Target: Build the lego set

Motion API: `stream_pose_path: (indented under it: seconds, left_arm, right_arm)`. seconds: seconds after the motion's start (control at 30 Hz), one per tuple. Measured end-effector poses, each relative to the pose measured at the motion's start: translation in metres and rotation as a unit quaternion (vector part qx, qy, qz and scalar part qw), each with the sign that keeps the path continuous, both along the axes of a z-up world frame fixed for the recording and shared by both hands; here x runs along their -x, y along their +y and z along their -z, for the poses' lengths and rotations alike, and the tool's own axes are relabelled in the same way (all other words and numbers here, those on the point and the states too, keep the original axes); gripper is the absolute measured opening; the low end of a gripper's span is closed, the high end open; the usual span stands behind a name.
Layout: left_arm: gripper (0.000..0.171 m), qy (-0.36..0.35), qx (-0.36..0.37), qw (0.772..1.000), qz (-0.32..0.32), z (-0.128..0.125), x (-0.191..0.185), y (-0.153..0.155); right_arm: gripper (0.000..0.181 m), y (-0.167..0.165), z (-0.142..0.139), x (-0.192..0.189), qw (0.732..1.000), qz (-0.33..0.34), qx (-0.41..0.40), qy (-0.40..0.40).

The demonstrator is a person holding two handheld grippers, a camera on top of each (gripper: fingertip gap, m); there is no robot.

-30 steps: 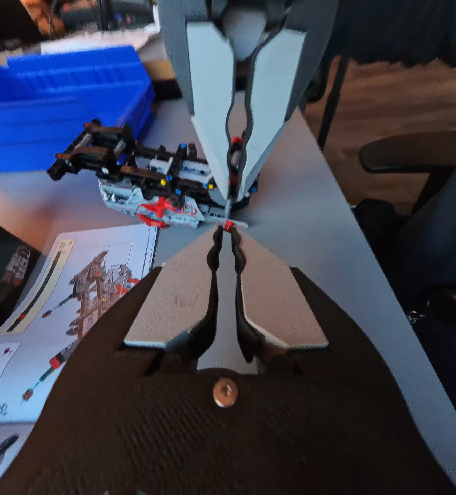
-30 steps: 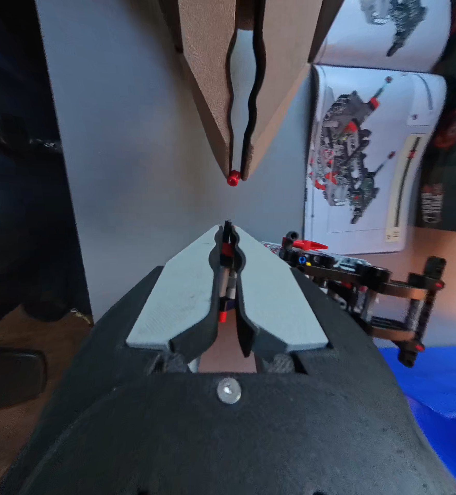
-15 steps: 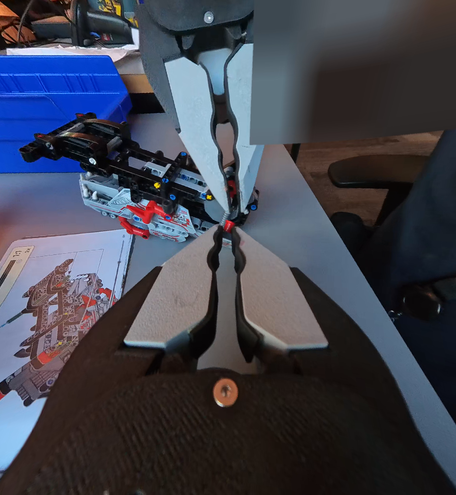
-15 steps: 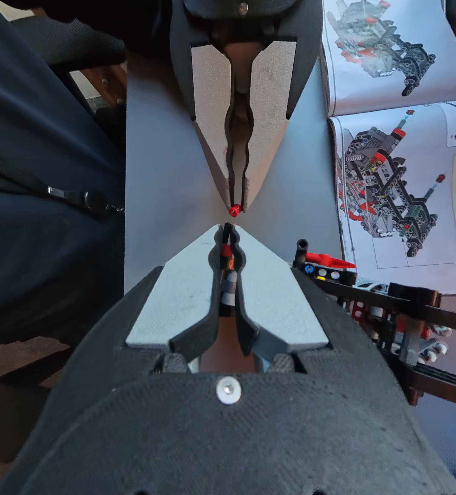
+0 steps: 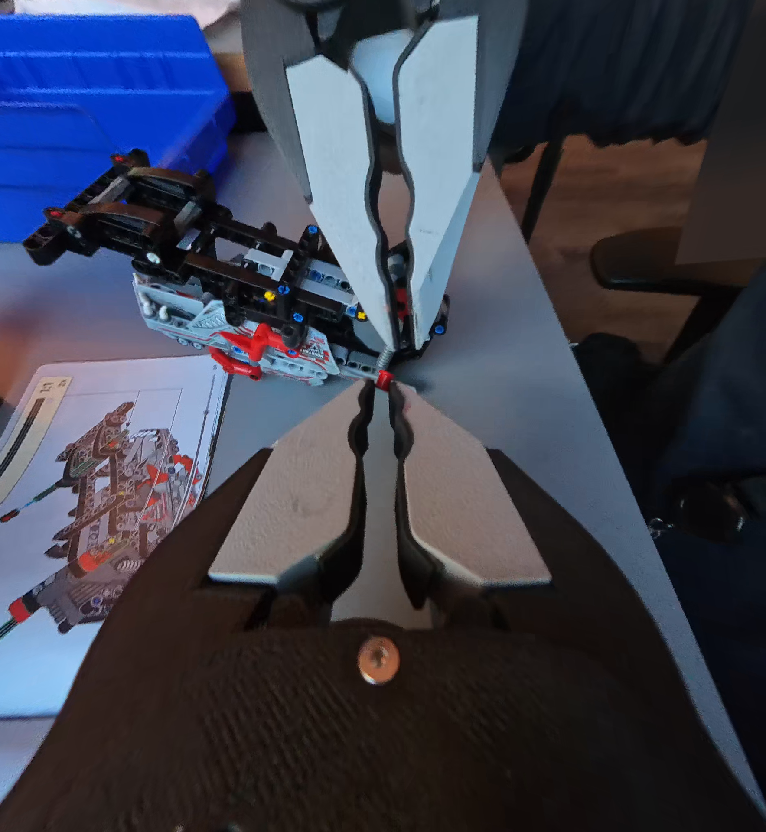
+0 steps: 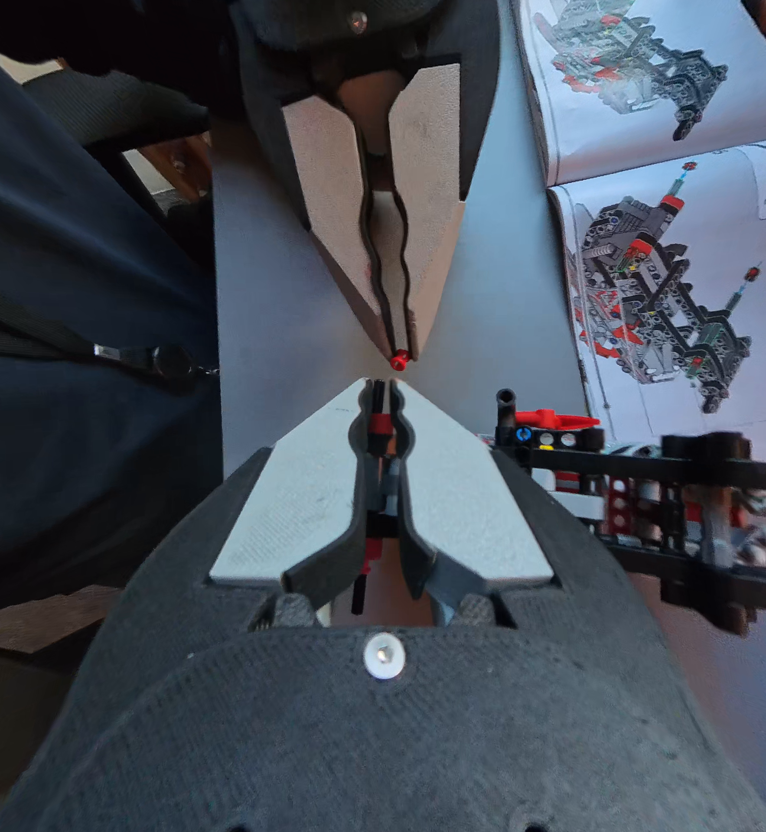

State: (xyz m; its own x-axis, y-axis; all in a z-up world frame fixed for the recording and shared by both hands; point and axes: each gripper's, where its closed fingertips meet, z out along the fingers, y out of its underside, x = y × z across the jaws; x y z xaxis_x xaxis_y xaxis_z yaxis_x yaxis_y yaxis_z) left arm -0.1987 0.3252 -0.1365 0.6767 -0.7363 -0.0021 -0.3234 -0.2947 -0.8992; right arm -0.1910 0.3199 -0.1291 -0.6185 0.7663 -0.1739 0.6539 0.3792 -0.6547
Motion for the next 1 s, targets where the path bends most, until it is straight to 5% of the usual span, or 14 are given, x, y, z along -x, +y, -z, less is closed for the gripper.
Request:
stream_pose_path:
  seconds: [0.3,0.43,0.67,0.9,1.0]
  left_arm:
    - [0.003,0.006,0.017,1.000,-0.021,0.002,-0.001,-0.003]
    - [0.003,0.014,0.016,1.000,0.009,-0.005,0.003,-0.007]
    - [0.003,0.005,0.038,0.999,0.020,-0.016,0.009,0.000]
    - [0.003,-0.009,0.066,0.997,0.041,-0.014,0.002,-0.001]
    - [0.003,-0.004,0.075,0.996,0.044,-0.013,0.000,0.000]
  right_arm:
    - [0.032,0.047,-0.045,-0.034,0.987,0.130,0.008,0.099]
    - [0.047,0.070,-0.034,-0.066,0.972,0.199,0.038,0.121]
    - [0.018,0.057,-0.017,-0.059,0.964,0.210,0.085,0.142]
    - [0.026,0.055,-0.015,-0.065,0.969,0.186,0.096,0.135]
    - [0.008,0.055,-0.019,-0.065,0.967,0.181,0.108,0.145]
